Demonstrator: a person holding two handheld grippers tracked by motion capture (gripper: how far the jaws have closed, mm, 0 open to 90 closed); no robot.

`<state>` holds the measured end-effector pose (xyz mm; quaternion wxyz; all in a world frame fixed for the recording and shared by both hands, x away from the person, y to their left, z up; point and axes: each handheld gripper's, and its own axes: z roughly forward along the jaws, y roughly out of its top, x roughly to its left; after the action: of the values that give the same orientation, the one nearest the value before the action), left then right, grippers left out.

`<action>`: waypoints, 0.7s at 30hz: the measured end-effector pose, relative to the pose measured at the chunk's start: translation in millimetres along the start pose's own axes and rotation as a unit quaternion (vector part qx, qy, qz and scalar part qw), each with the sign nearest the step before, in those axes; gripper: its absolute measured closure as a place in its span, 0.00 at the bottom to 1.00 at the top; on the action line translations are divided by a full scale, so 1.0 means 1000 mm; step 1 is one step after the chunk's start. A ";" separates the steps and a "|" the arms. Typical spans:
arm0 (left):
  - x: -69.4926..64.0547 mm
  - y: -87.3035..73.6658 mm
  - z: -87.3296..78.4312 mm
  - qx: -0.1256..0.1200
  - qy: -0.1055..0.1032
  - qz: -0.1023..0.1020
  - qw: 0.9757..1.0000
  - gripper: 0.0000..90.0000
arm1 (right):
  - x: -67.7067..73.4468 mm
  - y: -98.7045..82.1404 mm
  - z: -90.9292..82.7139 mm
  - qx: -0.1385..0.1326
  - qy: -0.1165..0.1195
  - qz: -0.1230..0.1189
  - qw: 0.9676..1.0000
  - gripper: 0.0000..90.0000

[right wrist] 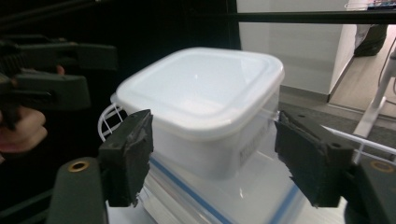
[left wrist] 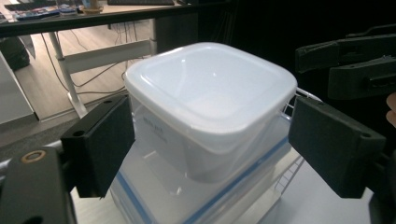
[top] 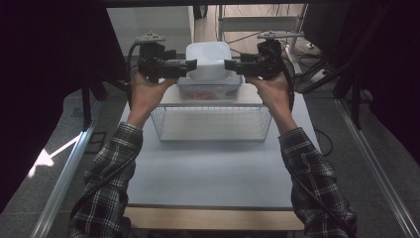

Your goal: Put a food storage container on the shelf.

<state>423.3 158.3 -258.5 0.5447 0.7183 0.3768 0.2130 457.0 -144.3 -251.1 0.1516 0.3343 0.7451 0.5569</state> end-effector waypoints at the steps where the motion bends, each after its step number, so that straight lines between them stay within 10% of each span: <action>1: 0.000 -0.002 -0.001 0.000 -0.003 0.000 1.000 0.13 | 0.000 -0.002 -0.001 0.001 0.002 -0.005 1.000 0.28; 21: -0.009 -0.038 -0.012 0.018 -0.009 0.035 0.999 0.05 | -0.001 -0.035 -0.010 0.017 0.014 -0.028 0.999 0.18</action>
<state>396.7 163.5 -289.6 0.5272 0.7429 0.3502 0.2182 440.0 -157.4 -280.7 0.1513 0.3083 0.7653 0.5444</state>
